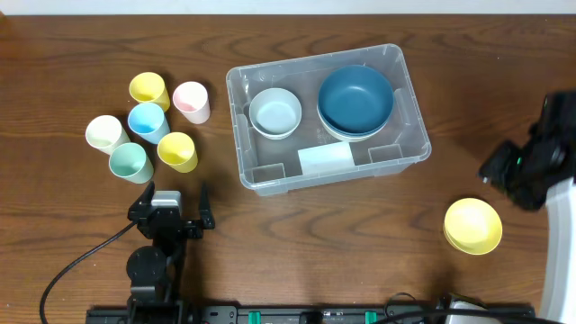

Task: Pack container
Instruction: 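Move the right gripper to the yellow bowl and grasp its rim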

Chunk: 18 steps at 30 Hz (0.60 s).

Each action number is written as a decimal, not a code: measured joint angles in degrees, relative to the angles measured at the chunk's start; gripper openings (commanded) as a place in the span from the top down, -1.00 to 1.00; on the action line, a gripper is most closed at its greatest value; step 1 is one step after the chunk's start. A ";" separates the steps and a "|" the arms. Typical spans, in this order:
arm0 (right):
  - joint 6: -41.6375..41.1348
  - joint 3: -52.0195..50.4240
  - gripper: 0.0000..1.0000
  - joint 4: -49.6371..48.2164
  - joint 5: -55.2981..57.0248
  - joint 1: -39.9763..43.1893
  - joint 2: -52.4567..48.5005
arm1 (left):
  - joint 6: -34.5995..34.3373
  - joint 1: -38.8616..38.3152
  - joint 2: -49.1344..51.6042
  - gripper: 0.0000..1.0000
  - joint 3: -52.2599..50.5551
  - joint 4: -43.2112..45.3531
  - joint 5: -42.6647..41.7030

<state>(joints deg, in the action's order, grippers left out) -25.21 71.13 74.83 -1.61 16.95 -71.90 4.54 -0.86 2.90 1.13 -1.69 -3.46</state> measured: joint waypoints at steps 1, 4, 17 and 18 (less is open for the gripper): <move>-0.04 -2.32 -0.03 -0.85 -0.28 0.44 1.27 | 0.00 0.00 0.00 -0.96 0.00 0.00 0.00; -0.09 -10.01 -0.01 -4.42 -1.01 2.12 5.01 | 0.00 0.00 0.00 -0.96 0.00 -0.02 0.00; 0.02 -26.51 0.02 -16.00 -1.62 12.74 6.78 | 0.00 0.00 0.00 -0.96 0.00 0.00 0.00; 0.15 -26.60 0.03 -16.26 -1.62 13.68 6.78 | 0.00 0.00 0.00 -0.96 0.00 -0.02 0.00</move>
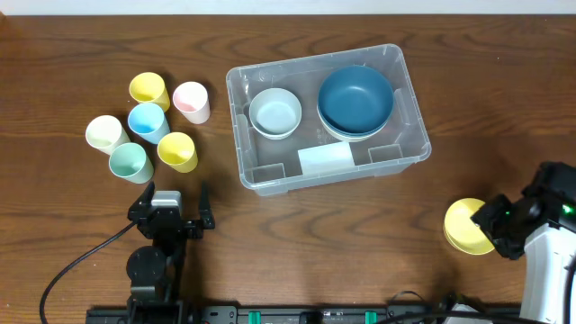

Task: Pack container
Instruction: 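Move the right gripper to the yellow bowl and grasp its rim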

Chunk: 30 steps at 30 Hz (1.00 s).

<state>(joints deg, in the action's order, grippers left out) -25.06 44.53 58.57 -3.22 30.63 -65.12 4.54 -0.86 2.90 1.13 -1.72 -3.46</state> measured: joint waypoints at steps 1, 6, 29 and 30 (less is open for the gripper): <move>0.31 -0.04 0.02 -0.22 0.00 1.11 0.02 | 0.00 0.00 0.00 -0.96 0.00 0.02 0.00; 1.68 -0.20 0.04 -0.39 0.00 4.35 0.02 | 0.00 0.00 0.00 -0.96 0.00 0.02 0.00; 2.32 -9.94 0.52 -6.78 0.00 4.50 0.15 | 0.00 0.00 0.00 -0.96 0.00 0.02 0.00; 2.03 -10.34 0.56 -7.32 0.04 4.52 0.15 | 0.00 0.00 0.00 -0.96 0.00 0.02 0.00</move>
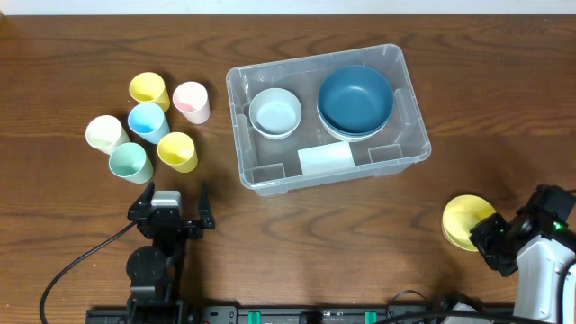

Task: Pack container
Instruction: 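Move the right gripper to the yellow bowl and grasp its rim, then carry the yellow bowl into the container and stack it on the white bowls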

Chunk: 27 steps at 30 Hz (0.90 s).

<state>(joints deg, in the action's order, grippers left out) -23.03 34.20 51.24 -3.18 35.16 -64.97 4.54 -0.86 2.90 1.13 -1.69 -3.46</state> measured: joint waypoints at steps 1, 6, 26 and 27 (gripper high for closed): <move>-0.04 -0.39 0.58 -0.37 -0.04 0.02 0.00 | 0.00 0.00 0.00 -0.96 0.00 0.00 0.00; -0.20 -3.28 0.74 -2.32 -0.04 0.04 0.00 | 0.00 0.00 0.00 -0.96 0.00 0.00 0.00; 1.53 6.10 0.97 -7.37 -8.85 0.04 0.20 | 0.00 0.00 0.00 -0.96 0.00 0.00 0.00; 2.21 9.03 0.97 -6.71 -10.47 0.04 0.20 | 0.00 0.00 0.00 -0.96 0.00 0.00 0.00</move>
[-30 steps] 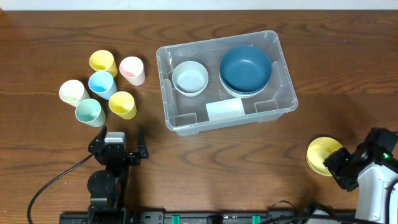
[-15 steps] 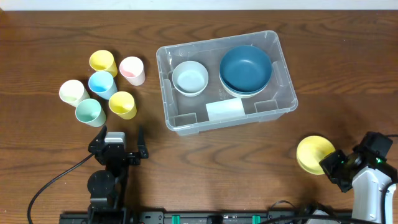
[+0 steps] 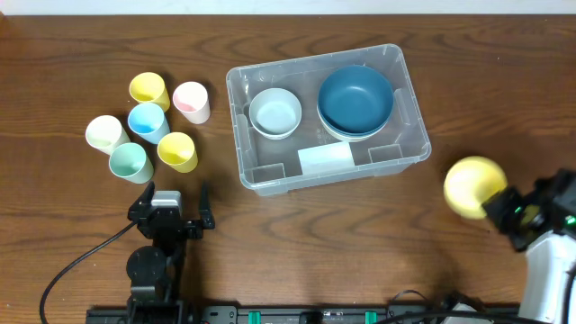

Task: Pack container
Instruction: 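Carry the yellow bowl into the container and stack it on the white bowls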

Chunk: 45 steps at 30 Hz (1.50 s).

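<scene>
A clear plastic container [image 3: 236,83] stands mid-table. Inside it are a small light-blue bowl [image 3: 274,113], a dark blue bowl [image 3: 355,97] stacked on a paler one, and a flat white block [image 3: 326,158]. To the container's right, a yellow bowl [image 3: 472,185] is tilted and held off the table. My right gripper [image 3: 497,203] is shut on the bowl's near right rim. My left gripper [image 3: 174,214] rests open near the front edge at the left, with nothing in it.
Several cups stand in a cluster left of the container: yellow [image 3: 148,88], pink [image 3: 191,101], blue [image 3: 148,120], cream [image 3: 106,133], green [image 3: 130,162] and a second yellow one [image 3: 177,151]. A black cable [image 3: 72,270] runs from the left arm.
The yellow bowl was on the table with my right gripper at its rim. It is now raised, tilted and further back, nearer the container's right end. The left arm has not moved.
At first the yellow bowl lay on the table and my right gripper hung well behind it at the right edge. Then the gripper stood at the bowl's right rim and stayed there. Now it holds the bowl off the table.
</scene>
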Each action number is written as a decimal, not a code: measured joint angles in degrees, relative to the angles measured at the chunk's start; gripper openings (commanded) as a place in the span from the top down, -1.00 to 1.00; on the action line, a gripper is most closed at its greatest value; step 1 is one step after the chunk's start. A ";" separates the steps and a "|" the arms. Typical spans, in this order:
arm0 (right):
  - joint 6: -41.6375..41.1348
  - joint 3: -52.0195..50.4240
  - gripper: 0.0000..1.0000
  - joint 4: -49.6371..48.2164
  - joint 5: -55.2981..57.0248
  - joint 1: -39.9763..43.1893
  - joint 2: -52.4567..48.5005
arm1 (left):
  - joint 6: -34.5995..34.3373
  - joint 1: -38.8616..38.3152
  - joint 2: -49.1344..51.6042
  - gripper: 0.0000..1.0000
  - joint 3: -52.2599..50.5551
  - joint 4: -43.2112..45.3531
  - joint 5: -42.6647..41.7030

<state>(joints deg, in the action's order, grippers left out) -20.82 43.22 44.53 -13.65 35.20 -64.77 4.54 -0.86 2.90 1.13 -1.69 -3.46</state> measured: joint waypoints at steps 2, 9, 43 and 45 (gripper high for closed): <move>0.96 4.87 0.97 0.96 -2.84 -0.17 0.02 | 0.00 0.00 0.00 -0.96 0.00 0.00 0.00; 1.99 18.08 0.98 1.62 -11.06 -8.85 0.00 | 0.00 0.00 0.00 -0.96 0.00 0.00 0.00; -6.08 36.68 0.97 -24.94 -4.76 -58.21 -39.87 | 0.00 0.00 0.00 -0.96 0.00 0.00 0.00; -5.90 36.68 0.97 -25.11 -4.74 -58.34 -41.40 | 0.00 0.00 0.00 -0.96 0.00 0.00 0.00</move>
<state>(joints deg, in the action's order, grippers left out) -26.72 79.90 19.42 -18.39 -23.14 -106.17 4.54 -0.86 2.90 1.13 -1.69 -3.46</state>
